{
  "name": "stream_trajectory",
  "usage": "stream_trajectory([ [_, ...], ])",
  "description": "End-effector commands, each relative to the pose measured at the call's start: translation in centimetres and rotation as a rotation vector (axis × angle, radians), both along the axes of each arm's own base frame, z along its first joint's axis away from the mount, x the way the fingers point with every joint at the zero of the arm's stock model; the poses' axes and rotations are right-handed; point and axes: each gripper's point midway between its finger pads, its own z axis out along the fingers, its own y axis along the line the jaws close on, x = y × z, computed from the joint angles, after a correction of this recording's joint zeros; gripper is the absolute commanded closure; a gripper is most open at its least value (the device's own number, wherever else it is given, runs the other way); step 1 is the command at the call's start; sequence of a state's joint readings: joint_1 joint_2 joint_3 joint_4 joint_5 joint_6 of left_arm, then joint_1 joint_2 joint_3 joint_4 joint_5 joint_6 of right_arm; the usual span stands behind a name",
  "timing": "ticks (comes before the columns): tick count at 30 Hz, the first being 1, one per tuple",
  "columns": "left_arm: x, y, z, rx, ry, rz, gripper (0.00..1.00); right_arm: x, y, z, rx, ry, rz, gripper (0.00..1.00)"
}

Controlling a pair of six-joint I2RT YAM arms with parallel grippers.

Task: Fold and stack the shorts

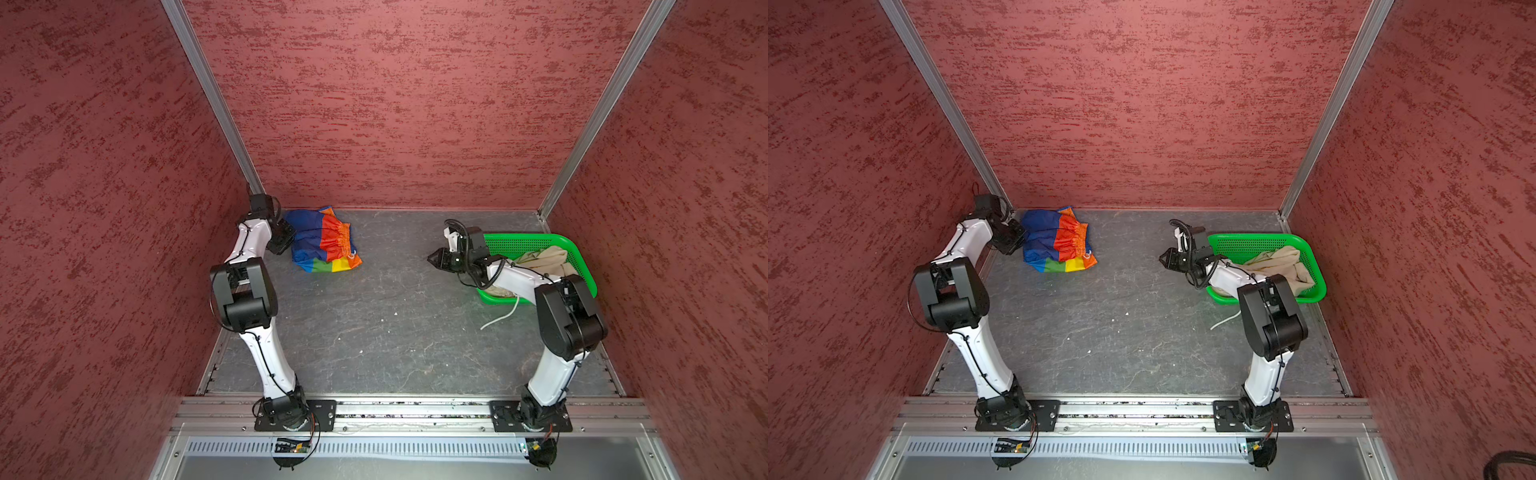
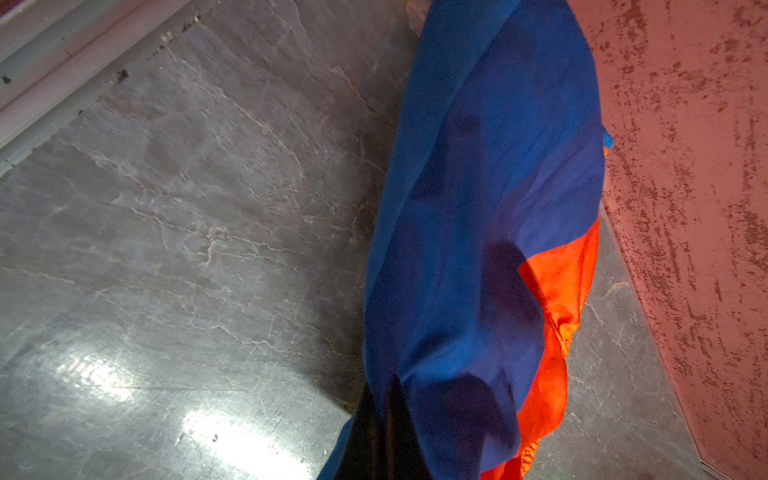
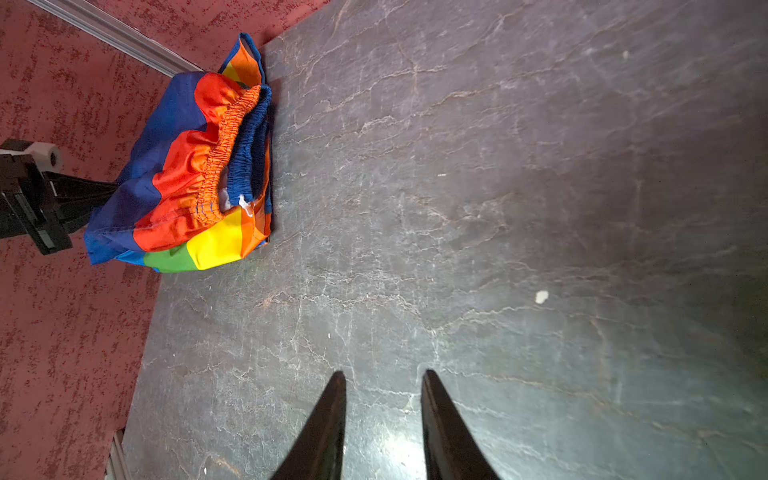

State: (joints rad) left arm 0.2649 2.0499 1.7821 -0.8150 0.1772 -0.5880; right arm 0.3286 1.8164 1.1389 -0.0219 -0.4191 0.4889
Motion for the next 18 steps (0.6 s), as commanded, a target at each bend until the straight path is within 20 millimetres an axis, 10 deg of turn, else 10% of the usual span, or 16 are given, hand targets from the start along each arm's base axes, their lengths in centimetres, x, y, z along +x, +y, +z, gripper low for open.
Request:
stream_trajectory([
  [1,-1.3,1.6,-0.2,0.011,0.055,0.039,0.99,0.7,-0.1,-0.2,0.006,-0.014,0.002,0.67],
  [6,-3.7,4.4,1.2,0.011,0.052,0.156,0.43,0.3,-0.1,-0.2,0.01,-0.01,0.006,0.66],
  [12,-5.9,3.1,6.6,0.077,-0.066,0.136,0.36,-0.3,-0.4,0.5,0.006,-0.022,0.004,0.64],
  [18,-7.5,-2.9,8.0,0.051,-0.135,-0.014,0.34,-0.3,-2.1,4.2,-0.053,-0.099,-0.056,0.48],
])
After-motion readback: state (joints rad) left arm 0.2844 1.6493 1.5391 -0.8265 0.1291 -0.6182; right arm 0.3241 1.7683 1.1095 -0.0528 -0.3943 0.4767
